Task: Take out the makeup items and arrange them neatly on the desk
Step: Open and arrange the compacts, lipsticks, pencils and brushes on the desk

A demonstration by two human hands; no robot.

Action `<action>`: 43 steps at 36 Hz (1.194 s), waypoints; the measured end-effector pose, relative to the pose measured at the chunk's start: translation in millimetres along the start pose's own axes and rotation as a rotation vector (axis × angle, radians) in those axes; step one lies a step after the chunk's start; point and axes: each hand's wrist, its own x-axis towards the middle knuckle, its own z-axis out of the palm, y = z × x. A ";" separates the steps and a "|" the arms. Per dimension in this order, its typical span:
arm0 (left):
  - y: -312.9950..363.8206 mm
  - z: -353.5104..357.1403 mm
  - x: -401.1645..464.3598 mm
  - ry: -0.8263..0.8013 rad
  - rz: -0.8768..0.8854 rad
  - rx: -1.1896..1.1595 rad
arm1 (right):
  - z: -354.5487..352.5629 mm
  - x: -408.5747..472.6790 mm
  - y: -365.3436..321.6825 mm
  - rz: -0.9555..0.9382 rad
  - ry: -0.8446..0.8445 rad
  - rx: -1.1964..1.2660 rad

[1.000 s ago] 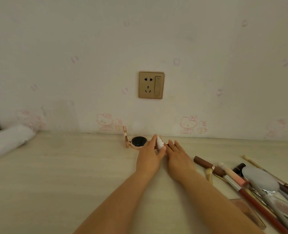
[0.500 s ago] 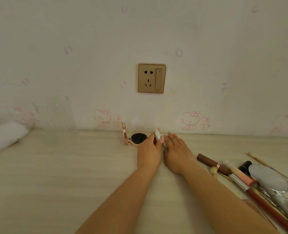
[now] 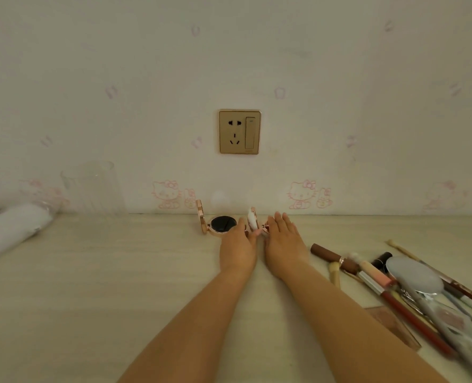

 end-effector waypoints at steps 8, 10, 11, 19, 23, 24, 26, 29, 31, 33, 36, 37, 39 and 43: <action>6.7 -17.4 -49.5 0.126 -0.047 -0.148 | -25.9 -61.6 2.2 0.058 0.116 -0.053; 14.3 -16.1 -65.4 0.079 -0.017 -0.146 | -34.2 -82.9 8.0 0.065 0.166 -0.058; 19.6 -13.8 -74.2 0.042 0.013 -0.148 | -37.7 -93.6 12.2 0.069 0.182 -0.061; 83.5 20.7 -127.5 -0.162 0.294 -0.043 | -65.2 -162.5 68.0 0.263 0.327 -0.039; 111.2 43.8 -135.9 -0.240 0.375 0.040 | -74.3 -180.2 107.1 0.373 0.377 0.003; 116.3 50.1 -135.3 -0.253 0.383 0.062 | -75.6 -182.4 116.4 0.400 0.383 0.017; 126.2 61.2 -132.2 -0.254 0.389 0.121 | -77.1 -185.1 133.8 0.444 0.389 0.022; 139.1 77.5 -125.2 -0.249 0.383 0.164 | -76.7 -187.4 155.1 0.482 0.369 0.042; 144.8 90.0 -120.2 -0.271 0.364 0.174 | -75.5 -188.1 166.9 0.516 0.326 0.046; 149.5 102.4 -114.8 -0.320 0.341 0.194 | -73.5 -187.9 177.0 0.540 0.287 0.054; 158.1 119.0 -107.8 -0.407 0.322 0.325 | -72.1 -184.2 187.4 0.545 0.248 0.042; 161.0 123.4 -106.1 -0.430 0.324 0.391 | -72.3 -182.7 188.9 0.538 0.236 0.038; 166.5 131.9 -103.1 -0.437 0.347 0.521 | -73.7 -179.8 191.3 0.511 0.210 0.026; 173.5 143.9 -98.1 -0.427 0.365 0.645 | -75.8 -176.4 194.5 0.452 0.156 -0.003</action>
